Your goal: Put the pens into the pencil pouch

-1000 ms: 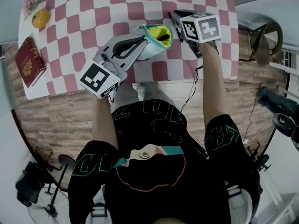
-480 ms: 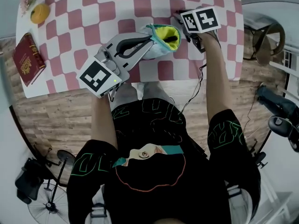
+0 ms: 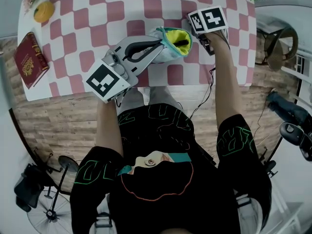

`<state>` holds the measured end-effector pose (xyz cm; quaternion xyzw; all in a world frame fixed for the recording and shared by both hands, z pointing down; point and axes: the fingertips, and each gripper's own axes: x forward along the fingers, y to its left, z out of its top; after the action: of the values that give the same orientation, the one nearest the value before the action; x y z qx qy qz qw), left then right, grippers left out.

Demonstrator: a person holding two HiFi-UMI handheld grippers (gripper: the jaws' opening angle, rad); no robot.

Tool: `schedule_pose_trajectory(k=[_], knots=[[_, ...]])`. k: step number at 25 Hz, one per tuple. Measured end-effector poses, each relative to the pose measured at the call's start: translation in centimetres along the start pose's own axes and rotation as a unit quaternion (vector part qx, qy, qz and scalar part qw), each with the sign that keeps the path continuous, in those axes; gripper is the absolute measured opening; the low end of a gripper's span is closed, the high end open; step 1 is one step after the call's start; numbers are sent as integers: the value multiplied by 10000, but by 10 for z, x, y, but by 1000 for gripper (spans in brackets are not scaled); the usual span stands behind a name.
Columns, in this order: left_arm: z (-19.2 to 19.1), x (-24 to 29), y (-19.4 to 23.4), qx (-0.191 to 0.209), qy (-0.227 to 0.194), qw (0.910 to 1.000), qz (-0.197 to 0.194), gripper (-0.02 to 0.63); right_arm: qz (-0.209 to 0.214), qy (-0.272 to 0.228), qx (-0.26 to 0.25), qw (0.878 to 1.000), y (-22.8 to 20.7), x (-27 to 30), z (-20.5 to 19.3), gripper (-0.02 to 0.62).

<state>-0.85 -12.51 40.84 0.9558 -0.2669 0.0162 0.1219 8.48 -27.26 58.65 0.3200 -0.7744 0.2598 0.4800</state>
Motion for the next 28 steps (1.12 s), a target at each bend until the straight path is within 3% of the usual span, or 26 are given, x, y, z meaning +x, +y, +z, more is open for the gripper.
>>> schedule_pose_trajectory(k=[7, 16, 28], knots=[[5, 0, -3, 23, -161, 9998, 70, 2, -80, -158, 156, 9997, -1, -4, 2, 41], [6, -2, -9, 106, -209, 9995, 229, 2, -76, -1005, 281, 9945, 5, -31, 17, 41], [16, 4, -24, 229, -304, 9987, 337, 2, 75, -2022, 432, 9784, 11, -84, 25, 41]])
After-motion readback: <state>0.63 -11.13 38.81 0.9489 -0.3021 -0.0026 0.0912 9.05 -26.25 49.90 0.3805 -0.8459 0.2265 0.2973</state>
